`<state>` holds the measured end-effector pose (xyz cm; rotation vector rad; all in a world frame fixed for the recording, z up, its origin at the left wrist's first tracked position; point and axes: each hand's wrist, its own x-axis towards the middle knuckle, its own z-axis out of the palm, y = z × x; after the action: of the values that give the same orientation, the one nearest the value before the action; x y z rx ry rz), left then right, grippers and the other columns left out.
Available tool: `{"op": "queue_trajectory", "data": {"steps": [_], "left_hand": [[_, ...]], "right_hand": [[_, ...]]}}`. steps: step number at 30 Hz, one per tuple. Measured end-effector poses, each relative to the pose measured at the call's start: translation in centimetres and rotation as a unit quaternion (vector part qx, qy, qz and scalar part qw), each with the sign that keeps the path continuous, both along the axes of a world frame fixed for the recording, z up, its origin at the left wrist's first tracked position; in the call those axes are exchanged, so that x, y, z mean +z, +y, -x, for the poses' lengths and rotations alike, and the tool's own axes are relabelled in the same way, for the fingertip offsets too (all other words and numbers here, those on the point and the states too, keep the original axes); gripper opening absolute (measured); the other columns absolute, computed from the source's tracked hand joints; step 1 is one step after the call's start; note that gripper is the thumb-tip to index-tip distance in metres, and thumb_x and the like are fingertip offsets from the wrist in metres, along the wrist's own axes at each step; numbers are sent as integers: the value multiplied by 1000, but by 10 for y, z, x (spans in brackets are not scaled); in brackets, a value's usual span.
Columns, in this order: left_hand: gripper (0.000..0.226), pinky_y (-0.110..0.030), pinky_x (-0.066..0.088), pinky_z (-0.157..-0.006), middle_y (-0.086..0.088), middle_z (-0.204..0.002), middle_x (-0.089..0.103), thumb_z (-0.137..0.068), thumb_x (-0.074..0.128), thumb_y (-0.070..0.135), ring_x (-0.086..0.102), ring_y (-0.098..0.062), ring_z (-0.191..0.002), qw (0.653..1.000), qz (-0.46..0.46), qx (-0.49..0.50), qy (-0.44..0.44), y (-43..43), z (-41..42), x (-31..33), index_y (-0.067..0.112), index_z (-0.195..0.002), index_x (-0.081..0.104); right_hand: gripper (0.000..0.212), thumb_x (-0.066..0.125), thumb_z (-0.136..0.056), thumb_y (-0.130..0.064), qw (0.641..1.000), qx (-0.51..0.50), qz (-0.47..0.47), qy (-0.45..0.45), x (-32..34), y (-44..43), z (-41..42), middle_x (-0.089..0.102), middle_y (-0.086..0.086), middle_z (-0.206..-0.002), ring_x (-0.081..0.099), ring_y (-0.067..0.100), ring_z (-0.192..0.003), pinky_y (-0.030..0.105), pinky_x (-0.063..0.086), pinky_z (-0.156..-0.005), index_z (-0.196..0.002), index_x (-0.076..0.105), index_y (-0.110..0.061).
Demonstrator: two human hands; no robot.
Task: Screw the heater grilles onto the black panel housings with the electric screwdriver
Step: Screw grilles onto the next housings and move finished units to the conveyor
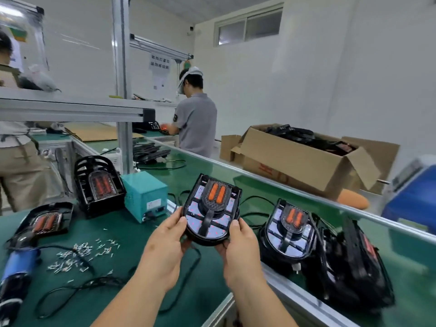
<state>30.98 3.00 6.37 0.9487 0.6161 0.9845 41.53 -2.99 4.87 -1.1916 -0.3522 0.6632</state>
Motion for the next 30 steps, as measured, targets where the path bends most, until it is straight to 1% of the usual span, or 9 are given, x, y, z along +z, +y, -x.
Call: {"op": "queue_trajectory", "data": {"steps": [6,9,14,18,21,24,26,28,30], "left_hand": [[34,-21,50,-71,15,-97,77,-104,44,7,69,0,-87,995,-33,-89,18,-25,-70,11,20,-131,60],[36,-16,54,-61,16,-93,76,-104,44,6,71,3,-77,991,-46,-124,19,-36,-101,18,25,-132,56],[43,-15,56,-64,16,-99,75,-103,44,5,71,4,-80,981,-65,-179,27,-53,-142,19,16,-145,47],[41,-17,56,-65,16,-95,76,-104,44,5,72,0,-84,973,-74,-207,65,-59,-166,9,22,-139,53],[39,-25,57,-84,10,-111,75,-104,45,7,70,-7,-102,956,-131,-235,118,-64,-171,0,28,-131,62],[44,-38,48,-106,8,-129,66,-102,50,11,63,-13,-118,946,-180,-209,171,-69,-173,-4,28,-142,53],[49,-39,44,-108,9,-136,55,-100,51,17,55,-17,-123,923,-253,-141,251,-70,-174,-4,30,-147,46],[51,-41,43,-106,7,-130,43,-99,52,21,47,-23,-124,894,-311,-90,311,-72,-173,-1,30,-149,43],[56,-42,41,-108,3,-132,40,-99,50,22,45,-25,-126,887,-319,-103,317,-74,-173,1,29,-153,35]], "right_hand": [[41,41,-107,-28,995,-96,-8,-2,4,-40,-59,55,7,-143,56,27,-126,48,49,-104,-146,45,-16],[37,41,-107,-24,990,-137,-24,1,5,-57,-83,60,9,-137,60,27,-122,49,50,-103,-141,50,-12],[36,39,-107,-20,974,-222,-16,-49,8,-78,-113,63,7,-132,61,27,-120,51,48,-105,-140,52,-14],[39,41,-105,-22,959,-267,52,-83,4,-92,-132,57,4,-139,55,24,-125,48,43,-109,-143,50,-17],[41,42,-103,-21,948,-265,128,-121,-2,-98,-141,52,6,-145,50,25,-129,44,39,-111,-143,52,-17],[44,42,-104,-25,914,-260,244,-193,-2,-100,-141,24,12,-162,26,29,-147,39,21,-118,-146,47,-16],[55,41,-104,-31,890,-250,307,-224,-2,-102,-141,14,10,-165,16,29,-150,37,16,-118,-155,29,-12],[64,42,-103,-36,866,-256,340,-262,-2,-105,-138,19,8,-164,20,29,-148,40,20,-116,-158,17,-15],[62,42,-102,-37,833,-269,366,-315,-2,-107,-133,28,5,-160,25,27,-144,40,23,-114,-157,21,-17]]}}
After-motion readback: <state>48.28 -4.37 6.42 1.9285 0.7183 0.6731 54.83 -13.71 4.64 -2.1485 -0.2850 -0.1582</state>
